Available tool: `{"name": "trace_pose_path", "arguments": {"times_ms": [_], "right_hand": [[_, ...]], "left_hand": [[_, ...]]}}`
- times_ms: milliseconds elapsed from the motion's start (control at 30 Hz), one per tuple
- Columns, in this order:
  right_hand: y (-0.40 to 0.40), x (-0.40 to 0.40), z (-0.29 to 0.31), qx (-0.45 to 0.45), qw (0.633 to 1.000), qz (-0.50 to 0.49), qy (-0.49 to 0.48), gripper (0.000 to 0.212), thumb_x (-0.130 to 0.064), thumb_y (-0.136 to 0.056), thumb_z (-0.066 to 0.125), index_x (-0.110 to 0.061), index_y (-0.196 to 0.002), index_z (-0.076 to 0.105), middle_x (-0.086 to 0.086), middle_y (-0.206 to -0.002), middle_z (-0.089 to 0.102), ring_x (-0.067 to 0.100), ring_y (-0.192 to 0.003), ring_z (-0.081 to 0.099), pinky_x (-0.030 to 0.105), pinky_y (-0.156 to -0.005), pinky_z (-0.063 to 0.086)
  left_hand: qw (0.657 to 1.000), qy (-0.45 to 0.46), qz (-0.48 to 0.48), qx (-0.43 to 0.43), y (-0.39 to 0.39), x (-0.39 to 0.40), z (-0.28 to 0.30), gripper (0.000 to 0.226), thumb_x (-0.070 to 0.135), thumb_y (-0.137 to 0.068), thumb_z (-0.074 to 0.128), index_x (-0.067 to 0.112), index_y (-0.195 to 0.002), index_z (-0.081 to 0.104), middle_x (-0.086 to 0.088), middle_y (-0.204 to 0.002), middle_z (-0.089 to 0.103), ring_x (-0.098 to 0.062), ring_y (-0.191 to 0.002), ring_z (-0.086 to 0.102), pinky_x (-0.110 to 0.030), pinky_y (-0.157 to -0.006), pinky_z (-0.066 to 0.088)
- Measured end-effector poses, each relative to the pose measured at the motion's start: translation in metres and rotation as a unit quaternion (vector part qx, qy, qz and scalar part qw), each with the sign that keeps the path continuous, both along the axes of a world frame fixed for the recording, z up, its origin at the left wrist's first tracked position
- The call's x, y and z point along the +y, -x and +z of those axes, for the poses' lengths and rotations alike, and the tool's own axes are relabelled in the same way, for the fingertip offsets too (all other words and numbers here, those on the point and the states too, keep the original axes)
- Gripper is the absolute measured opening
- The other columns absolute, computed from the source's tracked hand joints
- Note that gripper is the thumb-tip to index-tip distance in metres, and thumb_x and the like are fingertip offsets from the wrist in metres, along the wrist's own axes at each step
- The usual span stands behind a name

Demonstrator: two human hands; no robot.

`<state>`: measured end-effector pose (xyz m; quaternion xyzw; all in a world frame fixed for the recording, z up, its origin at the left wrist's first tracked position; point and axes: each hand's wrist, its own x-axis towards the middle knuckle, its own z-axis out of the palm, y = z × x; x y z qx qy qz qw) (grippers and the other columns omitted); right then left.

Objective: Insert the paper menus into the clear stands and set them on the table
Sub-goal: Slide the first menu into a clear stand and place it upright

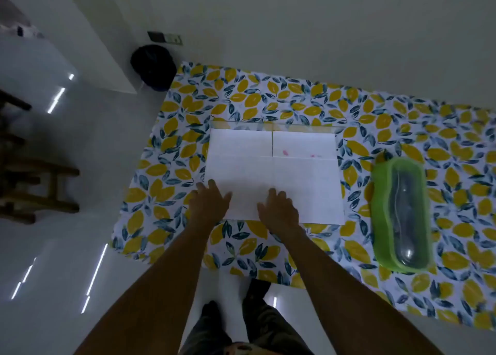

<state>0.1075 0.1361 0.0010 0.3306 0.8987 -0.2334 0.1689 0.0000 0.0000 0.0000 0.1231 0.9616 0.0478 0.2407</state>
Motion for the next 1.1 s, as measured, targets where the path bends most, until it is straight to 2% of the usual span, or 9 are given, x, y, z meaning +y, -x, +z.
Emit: {"name": "trace_pose_path", "arguments": {"times_ms": [67, 200, 433, 700, 833, 967, 1100], "right_hand": [[-0.003, -0.01, -0.003, -0.005, 0.998, -0.053, 0.024, 0.046, -0.038, -0.095, 0.045, -0.008, -0.13, 0.04, 0.018, -0.127, 0.045, 0.039, -0.112, 0.051, 0.043, -0.085, 0.046], [-0.012, -0.038, -0.014, 0.039, 0.989, -0.14, 0.039, 0.036, -0.028, -0.091, 0.05, -0.007, -0.119, 0.045, 0.017, -0.12, 0.048, 0.037, -0.108, 0.052, 0.04, -0.085, 0.044], [0.002, -0.065, -0.019, 0.093, 0.954, -0.286, -0.003, 0.038, -0.022, -0.082, 0.06, -0.006, -0.116, 0.054, 0.02, -0.112, 0.056, 0.042, -0.1, 0.054, 0.046, -0.09, 0.045], [0.022, -0.074, -0.015, 0.037, 0.943, -0.329, -0.039, 0.041, -0.016, -0.077, 0.06, -0.004, -0.116, 0.053, 0.023, -0.111, 0.057, 0.041, -0.096, 0.058, 0.043, -0.089, 0.046], [0.023, -0.081, -0.015, 0.053, 0.93, -0.364, -0.021, 0.042, -0.014, -0.075, 0.06, -0.005, -0.115, 0.05, 0.023, -0.113, 0.055, 0.042, -0.1, 0.056, 0.045, -0.09, 0.045], [0.022, -0.089, -0.014, 0.071, 0.919, -0.389, 0.009, 0.041, -0.015, -0.075, 0.06, -0.007, -0.113, 0.048, 0.023, -0.11, 0.054, 0.041, -0.097, 0.055, 0.046, -0.085, 0.047], [0.015, -0.093, -0.01, 0.095, 0.901, -0.418, 0.063, 0.04, -0.011, -0.077, 0.059, -0.006, -0.115, 0.05, 0.022, -0.111, 0.059, 0.039, -0.1, 0.058, 0.038, -0.078, 0.042]], "left_hand": [[0.999, -0.004, 0.04, -0.029, -0.001, -0.009, -0.003, 0.08, 0.057, -0.093, 0.052, 0.004, -0.148, 0.027, -0.028, -0.147, 0.032, -0.046, -0.132, 0.038, -0.052, -0.103, 0.039], [0.997, -0.03, 0.047, -0.052, 0.004, -0.021, -0.014, 0.087, 0.051, -0.09, 0.063, 0.002, -0.149, 0.023, -0.028, -0.147, 0.029, -0.046, -0.133, 0.036, -0.05, -0.104, 0.039], [0.99, -0.105, 0.06, -0.071, 0.019, -0.031, -0.023, 0.077, 0.048, -0.088, 0.067, 0.003, -0.14, 0.034, -0.026, -0.137, 0.039, -0.045, -0.124, 0.045, -0.049, -0.102, 0.04], [0.951, -0.241, 0.103, -0.163, 0.05, -0.059, -0.036, 0.054, 0.025, -0.088, 0.071, 0.004, -0.13, 0.046, -0.02, -0.128, 0.058, -0.037, -0.119, 0.056, -0.042, -0.093, 0.047], [0.957, -0.234, 0.058, -0.162, 0.057, -0.067, -0.036, 0.05, 0.026, -0.091, 0.067, 0.001, -0.131, 0.049, -0.018, -0.129, 0.057, -0.035, -0.119, 0.055, -0.037, -0.093, 0.043], [0.961, -0.221, 0.056, -0.157, 0.059, -0.075, -0.033, 0.045, 0.029, -0.089, 0.068, 0.002, -0.122, 0.056, -0.015, -0.12, 0.063, -0.034, -0.112, 0.059, -0.036, -0.088, 0.046], [0.965, -0.206, 0.062, -0.152, 0.058, -0.084, -0.029, 0.043, 0.033, -0.086, 0.068, 0.005, -0.118, 0.063, -0.011, -0.115, 0.067, -0.031, -0.107, 0.063, -0.034, -0.082, 0.05]]}}
